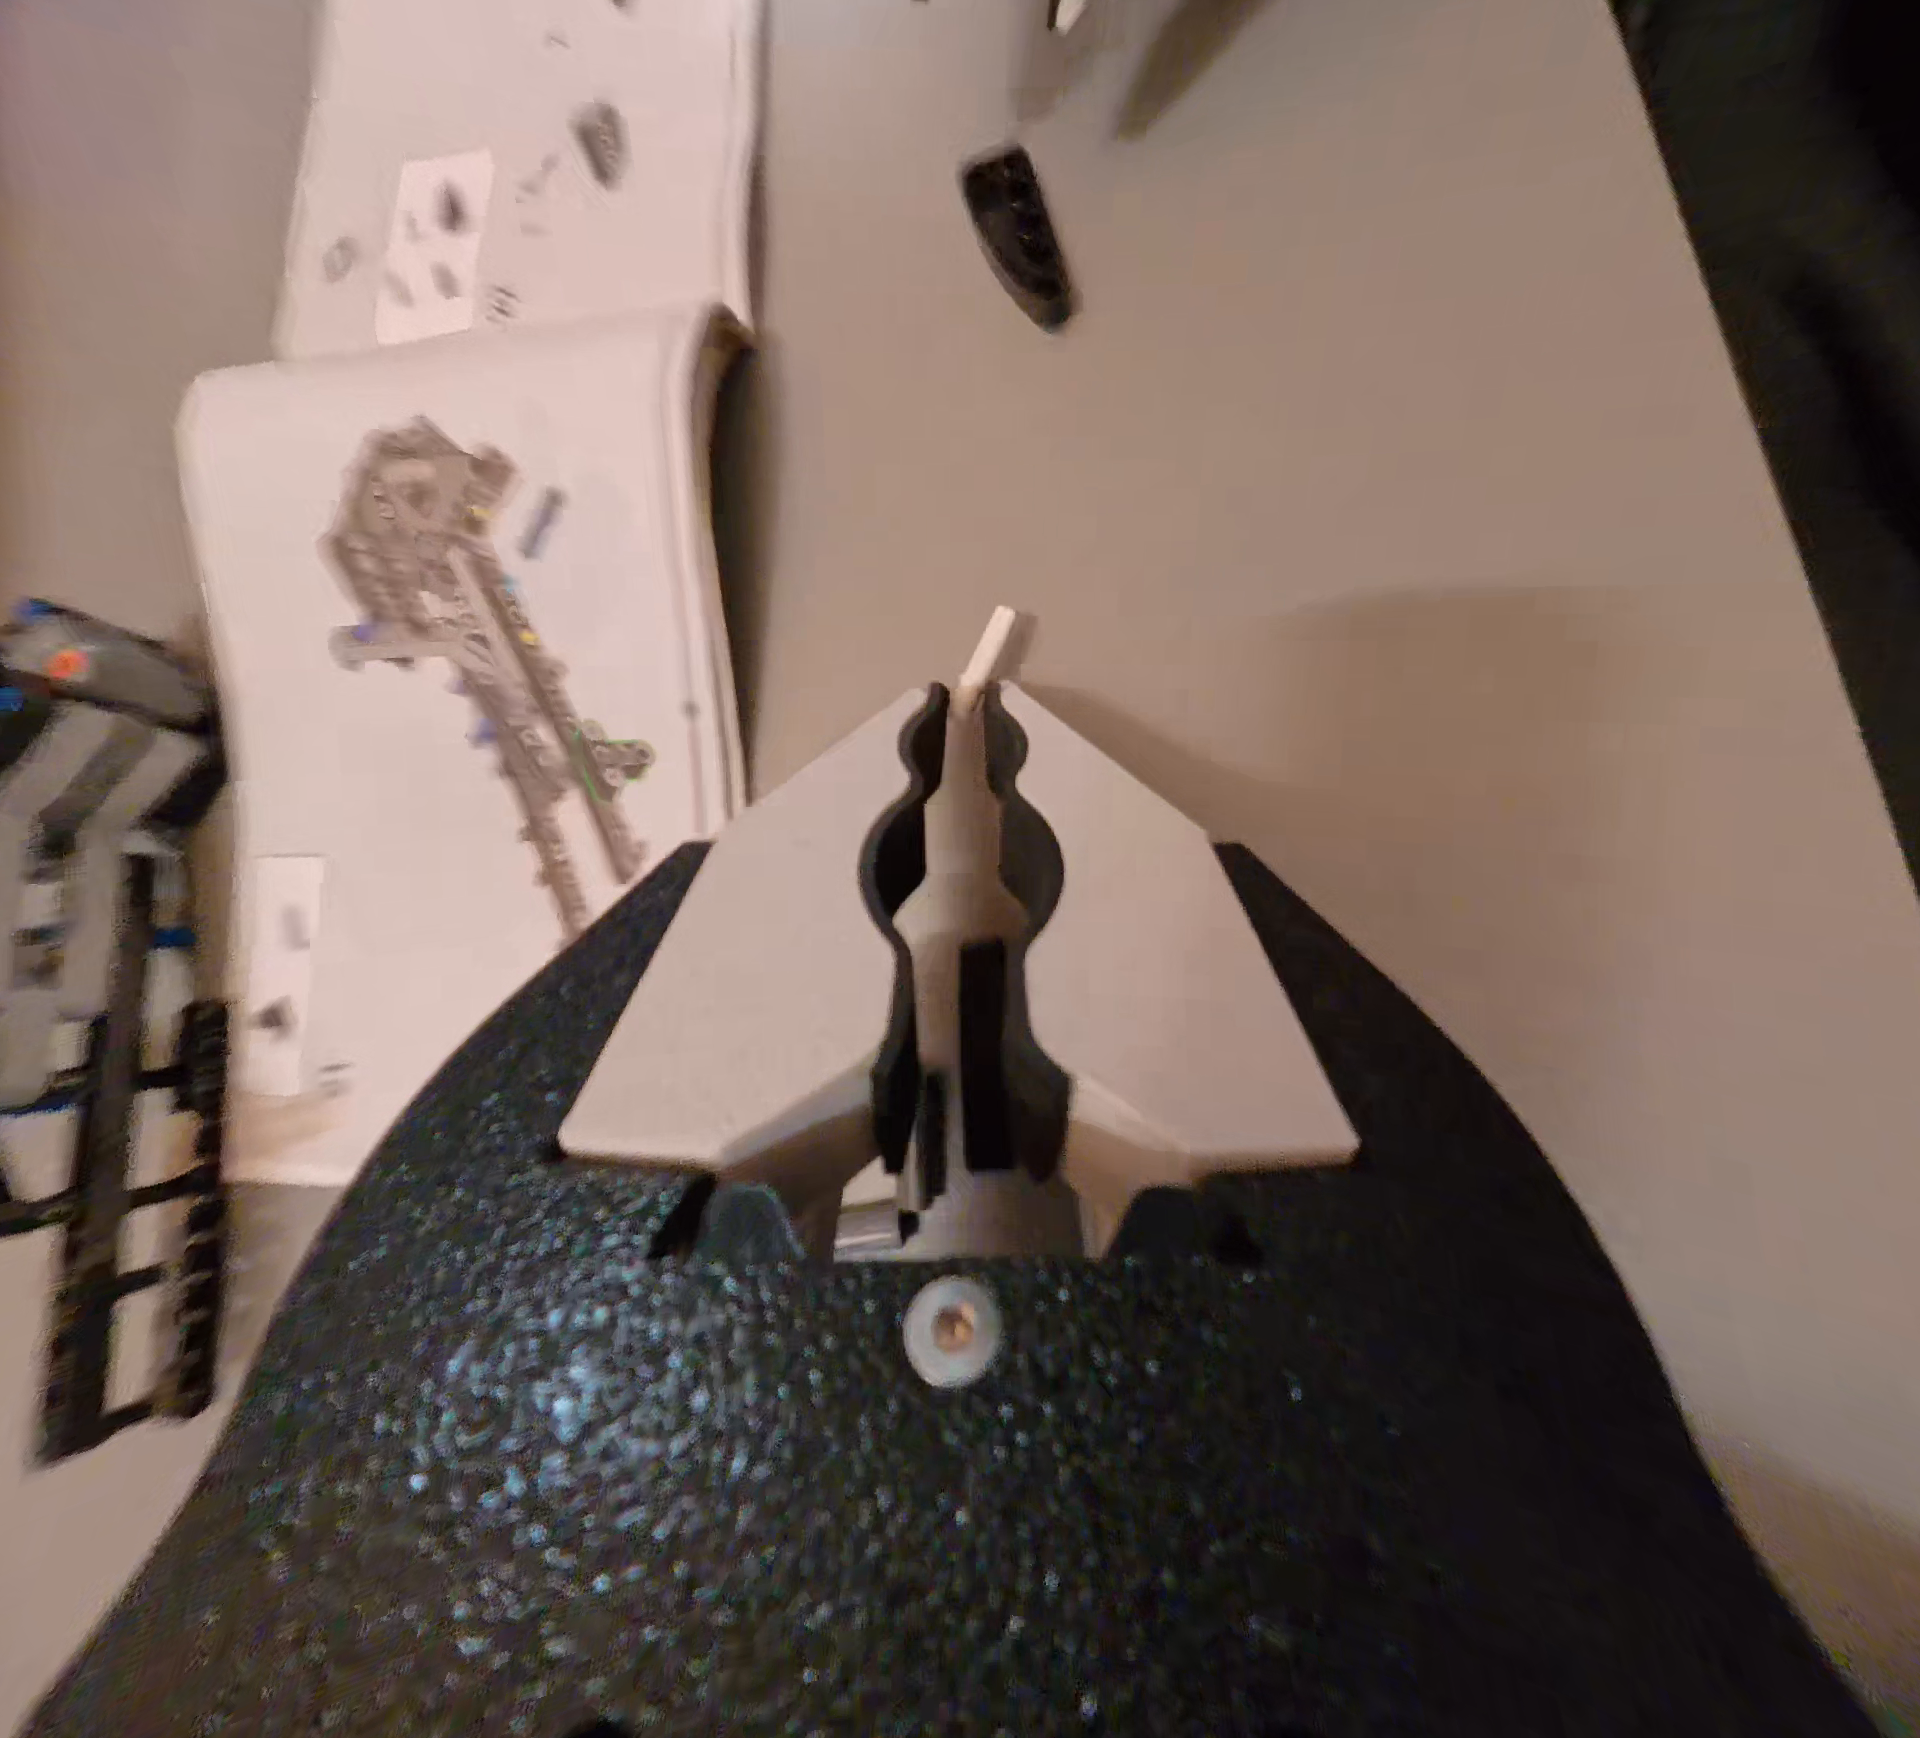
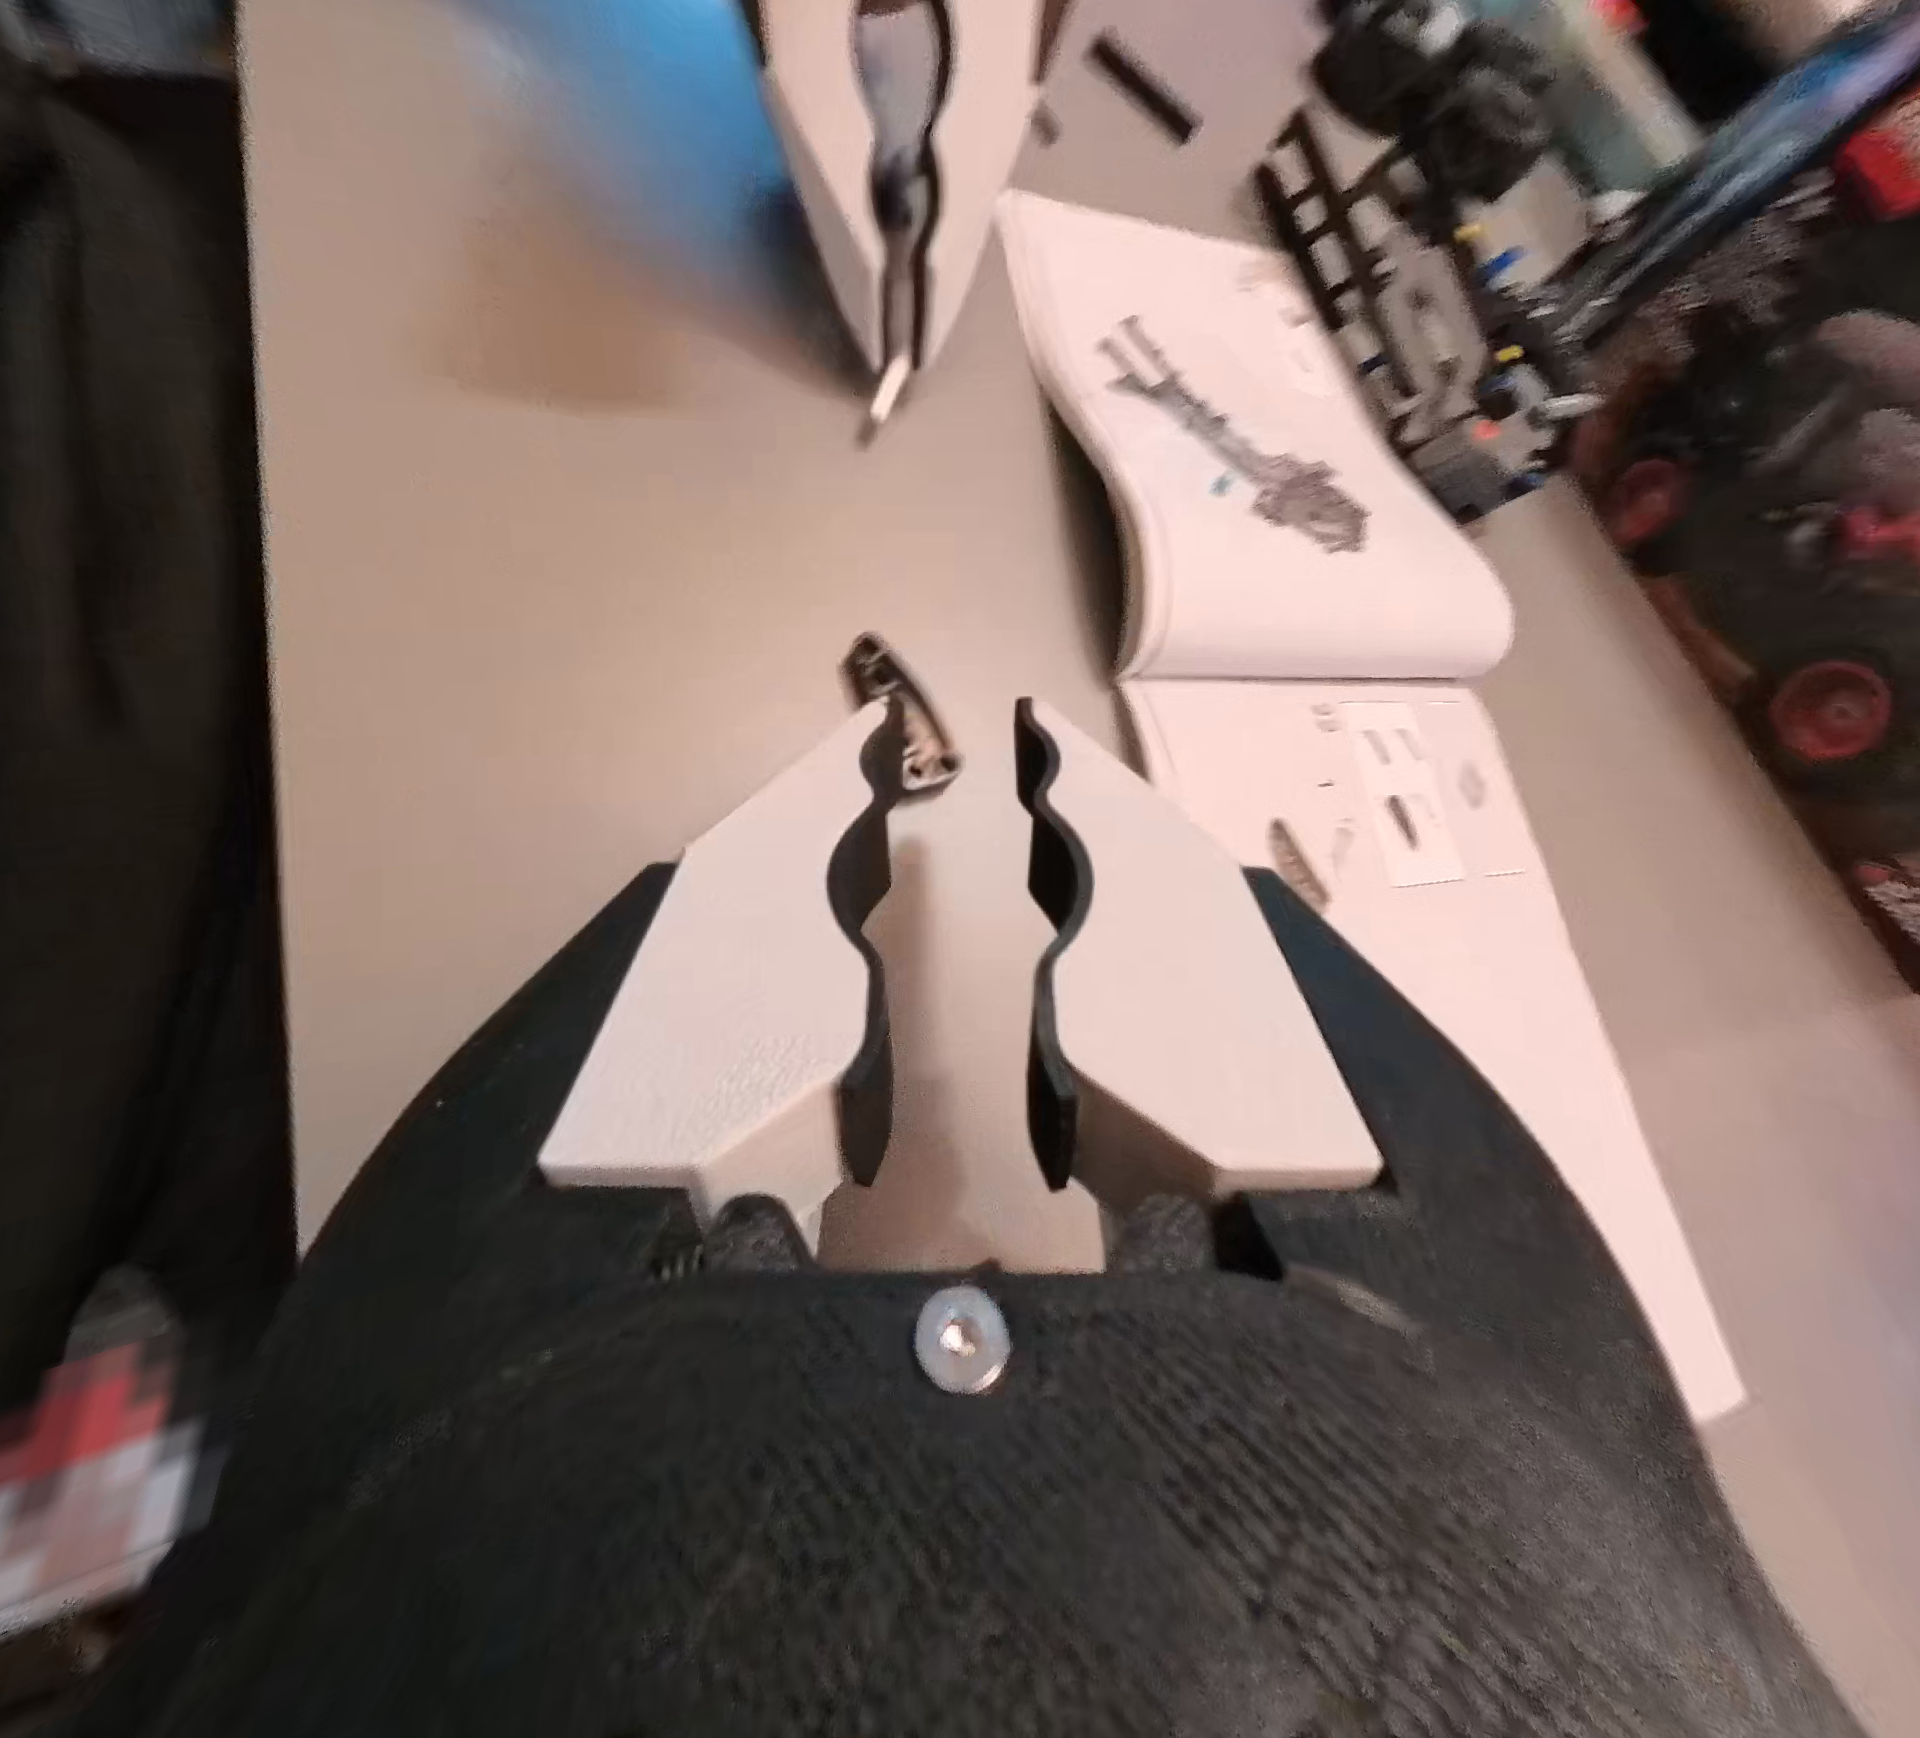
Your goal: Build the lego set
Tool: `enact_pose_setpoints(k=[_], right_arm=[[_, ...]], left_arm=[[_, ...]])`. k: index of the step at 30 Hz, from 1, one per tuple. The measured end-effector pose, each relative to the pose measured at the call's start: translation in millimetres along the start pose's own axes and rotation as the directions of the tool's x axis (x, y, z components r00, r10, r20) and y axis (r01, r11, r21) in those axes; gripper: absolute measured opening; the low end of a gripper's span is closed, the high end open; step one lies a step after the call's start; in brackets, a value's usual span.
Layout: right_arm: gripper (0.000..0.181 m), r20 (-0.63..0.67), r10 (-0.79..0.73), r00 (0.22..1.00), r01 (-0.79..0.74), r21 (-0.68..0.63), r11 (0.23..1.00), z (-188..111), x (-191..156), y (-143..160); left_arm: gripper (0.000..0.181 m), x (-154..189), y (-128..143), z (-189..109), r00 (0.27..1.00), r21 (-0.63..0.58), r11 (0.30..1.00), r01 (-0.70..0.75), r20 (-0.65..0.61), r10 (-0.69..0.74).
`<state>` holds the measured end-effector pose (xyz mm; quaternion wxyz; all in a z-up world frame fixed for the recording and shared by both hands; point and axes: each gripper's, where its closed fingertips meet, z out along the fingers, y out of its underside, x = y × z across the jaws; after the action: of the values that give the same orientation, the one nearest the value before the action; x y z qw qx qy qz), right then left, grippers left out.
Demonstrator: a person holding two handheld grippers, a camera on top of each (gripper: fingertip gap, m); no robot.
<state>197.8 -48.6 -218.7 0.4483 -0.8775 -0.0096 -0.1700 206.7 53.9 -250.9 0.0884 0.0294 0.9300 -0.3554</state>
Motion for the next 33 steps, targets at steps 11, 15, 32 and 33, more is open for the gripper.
enact_pose_setpoints(k=[11,15,32,33], right_arm=[[0.023,-0.35,-0.396,0.849,0.406,-0.049,0.913,-1.1,17.0,-40.3],[0.029,-0.329,-0.461,0.824,0.457,-0.093,0.884,8.2,11.0,-34.0],[0.001,-0.368,-0.113,0.923,0.188,0.176,0.966,-11.5,30.5,-42.4],[0.001,-0.337,-0.037,0.941,0.124,0.242,0.962,-15.2,31.4,-45.5]], left_arm=[[0.002,-8.0,-70.2,1.5,0.959,0.004,0.981,0.192,0.211,-0.188],[0.002,-4.4,-79.6,7.9,0.941,0.026,0.952,0.305,0.148,-0.305],[0.013,-12.6,-124.7,2.6,0.913,0.405,0.848,0.343,0.07,-0.403],[0.013,-14.7,-126.6,1.6,0.915,0.44,0.842,0.312,0.099,-0.391]])
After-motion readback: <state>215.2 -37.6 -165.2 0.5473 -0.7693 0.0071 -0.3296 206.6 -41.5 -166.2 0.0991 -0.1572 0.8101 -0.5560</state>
